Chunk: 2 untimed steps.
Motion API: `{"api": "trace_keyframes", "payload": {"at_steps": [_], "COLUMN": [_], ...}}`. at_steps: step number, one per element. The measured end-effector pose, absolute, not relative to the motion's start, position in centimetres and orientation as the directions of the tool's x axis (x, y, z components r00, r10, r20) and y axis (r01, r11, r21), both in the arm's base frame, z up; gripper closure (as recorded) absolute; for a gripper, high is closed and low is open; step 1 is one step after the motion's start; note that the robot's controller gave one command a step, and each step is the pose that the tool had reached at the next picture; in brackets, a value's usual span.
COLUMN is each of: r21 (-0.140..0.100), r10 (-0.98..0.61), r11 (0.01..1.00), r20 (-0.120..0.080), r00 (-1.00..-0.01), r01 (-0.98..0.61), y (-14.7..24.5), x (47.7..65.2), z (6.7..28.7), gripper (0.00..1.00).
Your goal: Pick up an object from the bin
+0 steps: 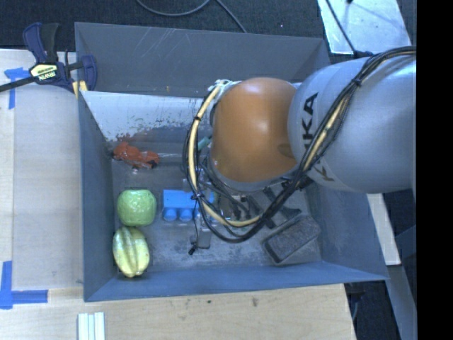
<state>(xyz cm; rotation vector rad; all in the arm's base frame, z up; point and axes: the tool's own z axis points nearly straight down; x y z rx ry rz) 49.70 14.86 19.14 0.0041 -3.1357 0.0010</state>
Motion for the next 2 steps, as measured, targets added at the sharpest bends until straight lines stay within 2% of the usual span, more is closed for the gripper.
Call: {"api": "trace_keyframes", "payload": {"at_steps": [1, 2], "r21": [0.001, 0.002], "r10": [0.001, -0.048], "r11": [1.0, 0.999], "r20": [-0.003, -0.008], "r00": [-1.0, -0.999], "r01": [0.001, -0.048], "y": [14.8, 11.6], "x": [49.9, 55.5], "z": [19.6, 12.9], "gripper": [0.0, 0.0]}}
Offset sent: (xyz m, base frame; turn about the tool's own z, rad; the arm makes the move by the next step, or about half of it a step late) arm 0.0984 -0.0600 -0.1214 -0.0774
